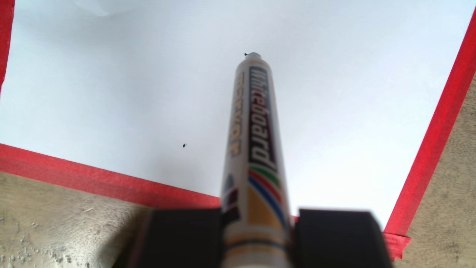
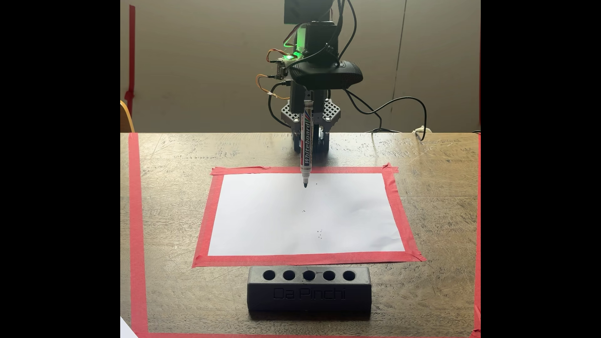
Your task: Pick up a pen
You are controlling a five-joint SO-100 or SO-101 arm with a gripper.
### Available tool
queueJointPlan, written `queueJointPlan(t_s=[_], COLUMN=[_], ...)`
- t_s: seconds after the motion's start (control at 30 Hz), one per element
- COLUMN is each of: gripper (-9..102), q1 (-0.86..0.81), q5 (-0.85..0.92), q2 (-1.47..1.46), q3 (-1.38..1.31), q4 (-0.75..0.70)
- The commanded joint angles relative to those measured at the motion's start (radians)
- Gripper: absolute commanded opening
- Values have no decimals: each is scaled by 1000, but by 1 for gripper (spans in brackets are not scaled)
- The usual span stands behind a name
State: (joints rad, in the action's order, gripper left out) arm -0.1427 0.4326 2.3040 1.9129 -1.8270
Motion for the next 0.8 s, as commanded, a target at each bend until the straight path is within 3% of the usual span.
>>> queueJointPlan(t_s=[0.0, 0.2, 0.23, 0.43, 0.77], gripper=[-1, -1, -1, -1, -1], q1=[-3, -2, 2, 18, 23], q5=[28, 49, 43, -130, -137], q2=[8, -44, -97, -97, -97], q3=[3, 17, 120, 175, 187], q4=[2, 3, 138, 276, 324])
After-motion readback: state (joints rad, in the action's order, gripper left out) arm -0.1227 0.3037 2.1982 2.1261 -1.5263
